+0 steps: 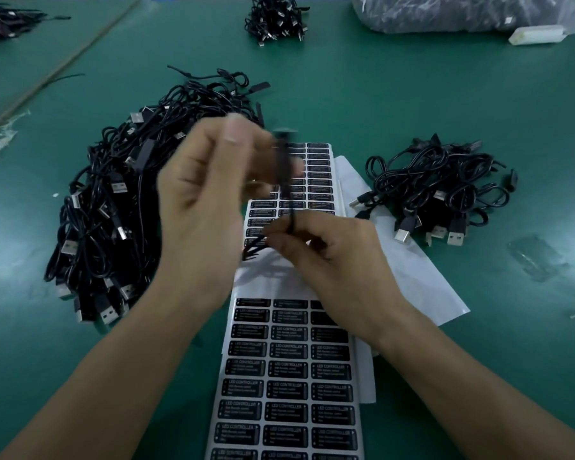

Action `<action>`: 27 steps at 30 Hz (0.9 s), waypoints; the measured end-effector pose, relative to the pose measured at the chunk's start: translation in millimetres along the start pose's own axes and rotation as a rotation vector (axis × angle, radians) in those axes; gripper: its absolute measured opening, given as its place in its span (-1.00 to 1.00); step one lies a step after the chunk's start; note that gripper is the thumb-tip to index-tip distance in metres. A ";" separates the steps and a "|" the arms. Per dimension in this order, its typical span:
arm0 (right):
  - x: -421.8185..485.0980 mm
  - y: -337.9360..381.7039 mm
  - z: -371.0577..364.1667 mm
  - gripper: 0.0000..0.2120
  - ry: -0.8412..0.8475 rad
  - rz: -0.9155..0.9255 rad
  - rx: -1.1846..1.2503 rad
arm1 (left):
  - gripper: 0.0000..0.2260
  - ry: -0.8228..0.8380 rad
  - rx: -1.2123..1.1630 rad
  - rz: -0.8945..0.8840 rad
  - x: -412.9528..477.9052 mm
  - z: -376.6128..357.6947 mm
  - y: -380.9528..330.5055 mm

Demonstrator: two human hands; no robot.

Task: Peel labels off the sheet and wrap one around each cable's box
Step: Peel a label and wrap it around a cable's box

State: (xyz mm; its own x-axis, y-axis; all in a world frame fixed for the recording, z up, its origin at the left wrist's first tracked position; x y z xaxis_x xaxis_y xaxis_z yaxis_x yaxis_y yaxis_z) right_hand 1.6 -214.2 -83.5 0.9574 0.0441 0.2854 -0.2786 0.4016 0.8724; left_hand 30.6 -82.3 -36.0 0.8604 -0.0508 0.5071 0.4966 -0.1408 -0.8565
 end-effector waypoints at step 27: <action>12.7 -4.7 88.3 -0.83 -0.688 -0.051 -0.539 | -0.56 0.187 1.511 0.157 10.4 54.4 21.8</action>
State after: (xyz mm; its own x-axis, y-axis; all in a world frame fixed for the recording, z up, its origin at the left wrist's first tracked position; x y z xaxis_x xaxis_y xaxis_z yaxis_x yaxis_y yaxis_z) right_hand 8.3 -296.3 -48.9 0.6609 -0.4779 0.5787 0.0041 0.7733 0.6340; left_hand 56.7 -32.1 -54.5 0.9448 -0.1053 0.3104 0.1538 0.9787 -0.1359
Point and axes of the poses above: each hand's wrist, its own x-axis towards the middle knuckle, its own z-axis out of the back of the hand, y = z × x, the point moved 1 cm from there along x, towards the middle knuckle, and after that the axes turned 4 degrees about -z, right-handed, at the moved point
